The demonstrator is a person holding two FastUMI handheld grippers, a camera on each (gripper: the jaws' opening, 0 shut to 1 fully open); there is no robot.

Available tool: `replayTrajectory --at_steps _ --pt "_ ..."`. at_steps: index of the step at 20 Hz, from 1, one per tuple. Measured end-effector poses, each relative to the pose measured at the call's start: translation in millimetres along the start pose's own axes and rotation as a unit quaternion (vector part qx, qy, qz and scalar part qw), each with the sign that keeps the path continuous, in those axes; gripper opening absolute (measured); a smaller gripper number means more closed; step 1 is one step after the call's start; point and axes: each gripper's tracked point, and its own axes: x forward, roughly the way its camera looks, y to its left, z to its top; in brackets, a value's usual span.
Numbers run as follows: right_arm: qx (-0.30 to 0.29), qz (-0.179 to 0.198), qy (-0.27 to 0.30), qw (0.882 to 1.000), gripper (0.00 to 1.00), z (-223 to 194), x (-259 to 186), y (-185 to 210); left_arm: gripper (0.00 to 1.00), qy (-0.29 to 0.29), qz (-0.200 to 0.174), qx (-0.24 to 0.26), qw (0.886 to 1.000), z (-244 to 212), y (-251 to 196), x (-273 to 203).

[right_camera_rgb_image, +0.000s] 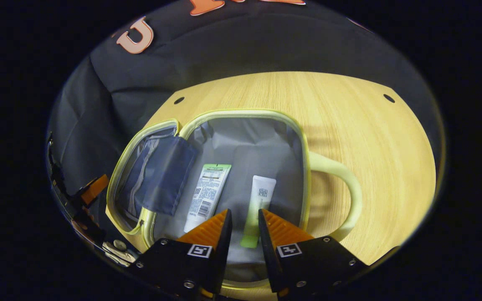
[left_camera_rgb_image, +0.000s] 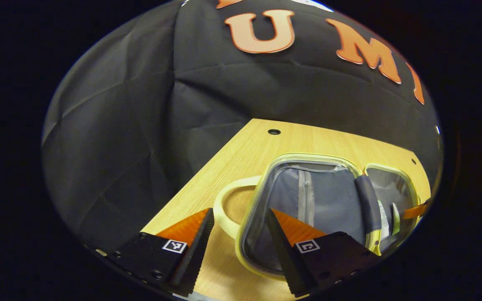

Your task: First open the suitcase, pack the skin care products into it, and then close the suitcase.

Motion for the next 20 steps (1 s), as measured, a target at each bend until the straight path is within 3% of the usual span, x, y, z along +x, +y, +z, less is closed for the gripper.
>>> replayTrajectory --at_steps 1,3,5,8,14,17,18,20 --pt "-0.004 -0.01 -0.016 1.0 0.45 5.7 -6.4 -4.4 0.79 0.001 0.002 -0.003 1.0 2.0 9.8 8.3" --pt "-0.009 -0.029 -0.044 0.999 0.62 15.9 -23.6 -14.0 0.79 0.009 -0.001 -0.013 1.0 5.3 22.7 23.2" --pt "-0.013 -0.053 -0.073 0.996 0.69 26.7 -41.0 -26.9 0.81 0.016 -0.007 -0.027 1.0 8.0 31.1 32.8" --pt "-0.006 -0.082 -0.11 0.99 0.71 42.6 -67.3 -42.8 0.82 0.038 -0.038 -0.071 0.996 5.8 32.4 49.0" --pt "0.011 -0.121 -0.185 0.975 0.72 79.2 -124.2 -70.7 0.83 0.097 -0.073 -0.084 0.989 -16.3 34.8 86.8" --pt "-0.01 -0.162 -0.231 0.959 0.76 97.9 -160.9 -90.2 0.47 0.14 -0.089 -0.071 0.984 -31.3 26.1 93.5" --pt "-0.02 -0.182 -0.248 0.951 0.76 105.4 -175.8 -98.5 0.59 0.135 -0.104 -0.072 0.983 -26.5 21.5 97.6" --pt "-0.038 -0.218 -0.277 0.935 0.77 117.1 -207.0 -112.4 0.23 0.14 -0.105 -0.058 0.983 -26.6 20.8 102.8"
